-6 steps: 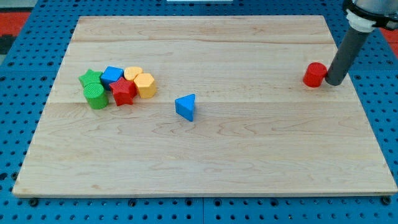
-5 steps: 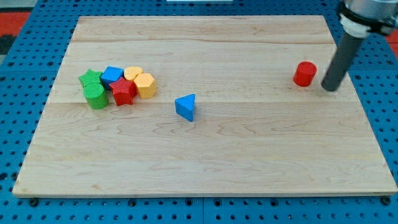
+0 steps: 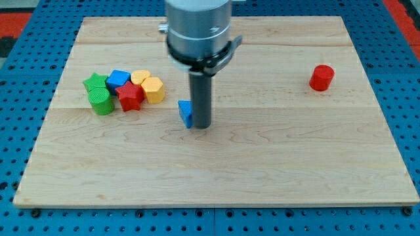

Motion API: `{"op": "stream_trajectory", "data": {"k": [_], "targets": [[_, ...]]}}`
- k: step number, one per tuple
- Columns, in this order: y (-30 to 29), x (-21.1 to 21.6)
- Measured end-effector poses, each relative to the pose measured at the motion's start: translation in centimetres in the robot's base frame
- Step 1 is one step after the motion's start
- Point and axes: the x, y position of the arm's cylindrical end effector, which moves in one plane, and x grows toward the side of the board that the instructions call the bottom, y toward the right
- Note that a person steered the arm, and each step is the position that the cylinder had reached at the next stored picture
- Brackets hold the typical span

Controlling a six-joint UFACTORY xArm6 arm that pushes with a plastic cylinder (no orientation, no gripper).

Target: Move the blue triangle close to the red circle

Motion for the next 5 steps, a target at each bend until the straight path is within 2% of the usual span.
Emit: {"op": "stream_trajectory", "data": {"k": [1,2,3,4,5], "targets": [[-4.0,2.2],[-5.5,-2.7],[0.7,-5.8],[8.0,-6.2],[0.2,-4.2]]}}
